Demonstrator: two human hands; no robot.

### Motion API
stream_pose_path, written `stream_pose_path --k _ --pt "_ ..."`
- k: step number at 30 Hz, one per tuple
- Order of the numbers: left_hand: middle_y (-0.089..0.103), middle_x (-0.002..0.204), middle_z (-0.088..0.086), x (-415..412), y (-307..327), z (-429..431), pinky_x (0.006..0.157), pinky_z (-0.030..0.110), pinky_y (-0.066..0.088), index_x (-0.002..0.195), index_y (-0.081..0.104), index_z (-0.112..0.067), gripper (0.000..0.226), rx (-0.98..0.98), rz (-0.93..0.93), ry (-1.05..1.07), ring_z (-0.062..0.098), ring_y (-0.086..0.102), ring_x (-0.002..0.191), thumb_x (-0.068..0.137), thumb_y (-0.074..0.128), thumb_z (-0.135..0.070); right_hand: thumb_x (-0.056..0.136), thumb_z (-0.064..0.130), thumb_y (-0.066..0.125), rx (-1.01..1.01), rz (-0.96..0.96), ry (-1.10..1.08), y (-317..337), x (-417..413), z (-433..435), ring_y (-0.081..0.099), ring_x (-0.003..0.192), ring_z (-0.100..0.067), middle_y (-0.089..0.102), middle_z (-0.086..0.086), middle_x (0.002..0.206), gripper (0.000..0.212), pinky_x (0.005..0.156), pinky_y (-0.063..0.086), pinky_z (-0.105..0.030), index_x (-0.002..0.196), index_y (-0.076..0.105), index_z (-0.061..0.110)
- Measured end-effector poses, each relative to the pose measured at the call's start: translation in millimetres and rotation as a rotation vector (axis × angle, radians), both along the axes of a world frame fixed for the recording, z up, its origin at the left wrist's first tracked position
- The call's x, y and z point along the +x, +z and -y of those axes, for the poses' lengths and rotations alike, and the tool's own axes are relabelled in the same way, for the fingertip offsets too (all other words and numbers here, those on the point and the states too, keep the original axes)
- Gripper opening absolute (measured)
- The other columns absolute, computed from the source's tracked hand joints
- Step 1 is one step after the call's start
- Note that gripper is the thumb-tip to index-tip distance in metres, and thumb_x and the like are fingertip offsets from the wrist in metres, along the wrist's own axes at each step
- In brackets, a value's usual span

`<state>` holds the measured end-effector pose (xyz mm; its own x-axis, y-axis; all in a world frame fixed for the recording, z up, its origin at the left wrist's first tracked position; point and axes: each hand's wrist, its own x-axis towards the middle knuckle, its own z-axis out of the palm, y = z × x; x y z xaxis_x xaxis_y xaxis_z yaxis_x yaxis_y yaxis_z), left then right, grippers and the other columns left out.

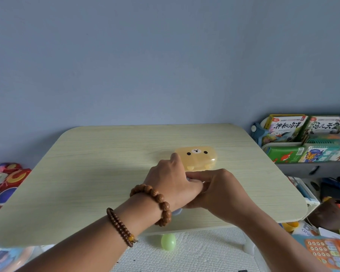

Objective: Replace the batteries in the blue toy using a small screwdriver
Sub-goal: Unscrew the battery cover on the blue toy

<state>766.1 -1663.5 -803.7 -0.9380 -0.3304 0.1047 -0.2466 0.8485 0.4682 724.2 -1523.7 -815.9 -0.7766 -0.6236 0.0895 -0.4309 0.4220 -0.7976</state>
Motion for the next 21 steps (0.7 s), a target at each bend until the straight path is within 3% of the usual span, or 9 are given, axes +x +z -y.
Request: stream_pose_path --k 5,8,14,17,21 --pt "0.06 0.084 -0.005 1.0 2.4 2.5 0.054 0.026 0.044 0.093 0.051 -0.021 0.034 0.028 0.021 -0.019 0.014 0.06 0.073 0.075 0.062 -0.047 0.06 0.024 0.096 0.001 0.016 0.013 -0.1 0.8 -1.9 0.074 0.077 0.003 0.079 0.023 0.079 0.049 0.071 0.057 -0.017 0.1 0.077 0.048" --pt "0.06 0.081 -0.006 4.5 4.7 6.0 0.05 0.025 0.039 0.092 0.05 -0.023 0.03 0.055 0.029 -0.06 0.011 0.057 0.066 0.077 0.061 -0.047 0.064 0.024 0.095 0.002 0.037 0.02 0.0 1.0 -2.8 0.065 0.063 0.008 0.076 0.022 0.071 0.043 0.061 0.047 -0.008 0.099 0.079 0.044" --pt "0.051 0.075 -0.004 15.8 0.8 17.9 0.049 0.024 0.028 0.094 0.04 -0.02 0.017 0.043 0.009 -0.264 0.01 0.045 0.059 0.097 0.039 -0.036 0.064 0.028 0.095 0.012 0.068 0.026 -2.4 -1.9 -1.4 0.068 0.063 0.004 0.079 0.016 0.076 0.043 0.062 0.047 -0.01 0.103 0.079 0.039" --pt "0.056 0.094 0.002 20.0 -5.5 22.5 0.061 0.025 0.039 0.104 0.037 -0.018 0.023 -0.001 0.03 -0.346 0.016 0.056 0.076 0.102 0.032 -0.041 0.064 0.029 0.094 0.02 0.061 0.036 -1.2 -3.4 -0.9 0.07 0.069 0.004 0.08 0.016 0.081 0.04 0.064 0.05 -0.013 0.1 0.079 0.037" --pt "0.054 0.112 -0.002 22.2 -2.1 31.5 0.077 0.033 0.055 0.121 0.027 -0.024 0.053 0.079 0.221 -0.421 0.013 0.063 0.09 0.09 0.049 -0.061 0.062 0.028 0.094 0.034 0.065 0.033 -1.5 -4.1 -0.3 0.065 0.065 0.006 0.08 0.013 0.08 0.04 0.063 0.049 -0.015 0.097 0.079 0.039"
